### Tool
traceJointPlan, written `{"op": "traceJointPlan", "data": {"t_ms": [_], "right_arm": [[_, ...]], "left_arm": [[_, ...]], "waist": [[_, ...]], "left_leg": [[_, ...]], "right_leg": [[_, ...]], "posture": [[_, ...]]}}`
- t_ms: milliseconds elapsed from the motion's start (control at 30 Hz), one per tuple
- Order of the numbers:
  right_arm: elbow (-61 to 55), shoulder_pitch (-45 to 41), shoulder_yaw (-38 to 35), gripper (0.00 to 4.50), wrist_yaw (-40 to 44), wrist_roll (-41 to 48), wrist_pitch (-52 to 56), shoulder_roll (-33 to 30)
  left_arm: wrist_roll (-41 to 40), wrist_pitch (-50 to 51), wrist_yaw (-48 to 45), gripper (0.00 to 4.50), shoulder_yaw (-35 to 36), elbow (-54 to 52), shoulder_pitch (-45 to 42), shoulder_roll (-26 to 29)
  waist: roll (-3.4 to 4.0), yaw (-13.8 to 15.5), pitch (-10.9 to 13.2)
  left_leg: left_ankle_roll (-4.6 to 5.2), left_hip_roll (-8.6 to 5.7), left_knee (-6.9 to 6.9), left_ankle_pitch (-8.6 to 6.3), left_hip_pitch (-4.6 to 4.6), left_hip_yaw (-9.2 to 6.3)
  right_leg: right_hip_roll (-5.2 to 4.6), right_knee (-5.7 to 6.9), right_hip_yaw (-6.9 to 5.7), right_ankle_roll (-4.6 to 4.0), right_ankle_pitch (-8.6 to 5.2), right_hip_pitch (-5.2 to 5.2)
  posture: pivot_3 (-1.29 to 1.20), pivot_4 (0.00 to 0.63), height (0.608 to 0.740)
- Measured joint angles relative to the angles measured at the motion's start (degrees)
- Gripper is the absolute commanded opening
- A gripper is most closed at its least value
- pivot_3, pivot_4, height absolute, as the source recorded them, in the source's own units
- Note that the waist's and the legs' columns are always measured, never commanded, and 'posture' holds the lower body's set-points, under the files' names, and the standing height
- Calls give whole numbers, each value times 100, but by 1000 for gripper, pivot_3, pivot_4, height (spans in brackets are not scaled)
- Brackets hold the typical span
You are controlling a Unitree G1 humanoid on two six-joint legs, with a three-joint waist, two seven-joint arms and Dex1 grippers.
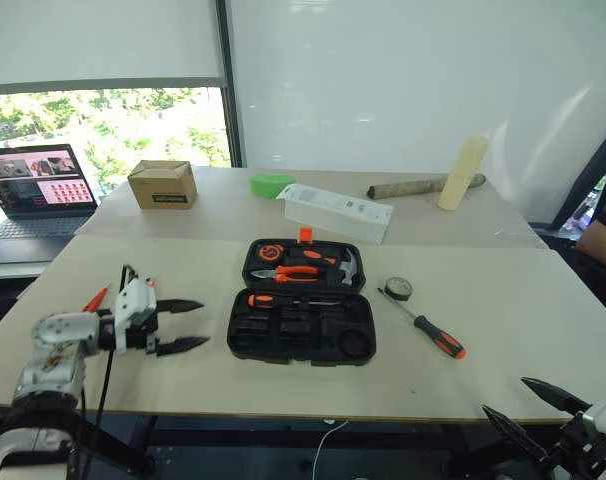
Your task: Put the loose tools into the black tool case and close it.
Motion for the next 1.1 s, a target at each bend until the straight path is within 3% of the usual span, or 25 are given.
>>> {"op": "traceJointPlan", "data": {"t_ms": [200,300,400,567,767,1000,1100], "right_arm": [[-85,-2240,987,4500,-337,9,2230,-1347],[289,-3170,1702,4500,-438,-147,3106,-1520],[949,-3857,2439,4500,-451,-587,3492,-1558],[1613,-4357,3108,3047,-116,-1017,3545,-1586],[1892,-4442,3040,992,74,-1149,3292,-1511],[1302,-3579,1838,985,695,-838,1766,-1460],[612,-3592,1603,985,1116,-418,1556,-1447]], "left_arm": [[-366,455,172,4475,90,-858,317,-90],[-427,598,293,4475,68,-1089,396,-189],[-441,663,389,4475,20,-1379,417,-302],[-564,878,437,4500,-53,-1848,466,-320],[-622,1001,522,4500,-72,-2079,609,-322],[-654,1070,727,4500,-86,-2179,761,-363],[-660,1071,805,4500,-64,-2224,884,-375]], "waist": [[-3,37,1],[-6,87,-1],[-5,103,-2],[-5,78,-2],[-5,76,-1],[-5,83,-1],[-5,8,-1]], "left_leg": [[-10,4,-3,17,5,2],[-13,6,-12,16,-6,-4],[-20,-4,-8,21,-77,-8],[-44,-8,-4,35,-114,0],[-36,-7,-3,30,-112,-2],[-35,-6,-2,29,-100,-5],[-25,4,-3,24,-84,-4]], "right_leg": [[9,1,4,-18,23,-6],[26,-1,-3,-1,30,-12],[24,-2,-17,12,37,-67],[28,-6,-22,26,39,-89],[23,-19,-20,37,34,-85],[24,-12,-15,38,33,-80],[34,-7,-4,31,37,-76]], "posture": [[0,150,740],[0,150,740],[0,150,740],[0,150,740],[0,150,740],[0,150,740],[0,150,740]]}}
